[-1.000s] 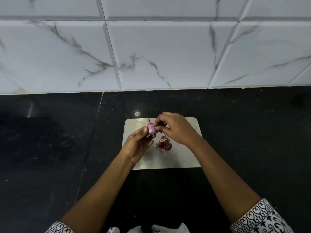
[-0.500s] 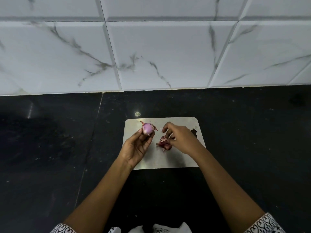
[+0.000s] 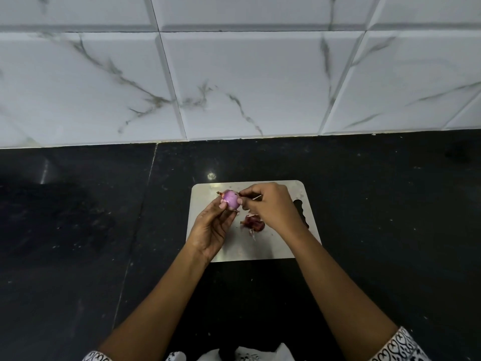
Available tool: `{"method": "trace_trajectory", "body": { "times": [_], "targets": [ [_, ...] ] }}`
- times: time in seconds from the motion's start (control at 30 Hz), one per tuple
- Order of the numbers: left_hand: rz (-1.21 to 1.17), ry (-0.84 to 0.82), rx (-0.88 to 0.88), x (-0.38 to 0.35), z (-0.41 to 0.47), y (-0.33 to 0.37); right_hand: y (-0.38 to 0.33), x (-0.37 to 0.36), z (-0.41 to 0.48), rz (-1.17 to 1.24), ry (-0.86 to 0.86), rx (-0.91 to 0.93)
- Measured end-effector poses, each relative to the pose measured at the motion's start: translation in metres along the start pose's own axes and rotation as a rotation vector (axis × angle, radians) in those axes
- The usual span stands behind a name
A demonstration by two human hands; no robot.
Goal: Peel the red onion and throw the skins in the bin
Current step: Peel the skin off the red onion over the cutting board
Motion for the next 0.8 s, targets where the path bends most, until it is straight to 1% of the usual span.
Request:
{"method": "trace_trajectory", "body": {
  "times": [0.13,0.2,0.3,0.4,0.53,0.63,0.73,0.8],
  "targets": [
    [0.006,-0.012,-0.055,-0.002,0.000,-0.001,-0.006,0.002,0.000,-0.032,0.013,0.024],
    [-0.006,-0.020,-0.043,-0.002,0.000,-0.002,-0.006,0.003,0.000,-0.037,0.014,0.020],
    [-0.001,0.010,-0.056,0.000,-0.001,-0.006,-0.005,0.003,-0.003,-0.041,0.054,0.013],
    [0.006,0.001,-0.068,-0.002,0.000,-0.006,-0.007,0.002,-0.005,-0.061,0.102,0.006],
    [0.007,0.000,-0.081,-0.001,-0.001,-0.005,-0.011,-0.005,-0.007,-0.168,0.172,0.053],
    [-0.034,-0.002,-0.091,0.001,-0.001,-0.009,-0.012,-0.011,-0.008,-0.260,0.225,0.087],
    [-0.079,-0.014,-0.080,0.000,-0.004,-0.010,-0.012,-0.014,-0.008,-0.314,0.217,0.118],
    [-0.076,0.003,-0.069,0.001,-0.004,-0.012,-0.008,-0.010,-0.006,-0.266,0.209,0.108]
  ]
}}
Point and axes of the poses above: each hand's wrist, its own z-axis towards the middle knuckle, its own x-axis out of the back of the hand, y = z × x, the point moved 4 cm from there along z, towards the middle knuckle, and after that the axes turned 2 degrees about -z, right-handed, at the moved point
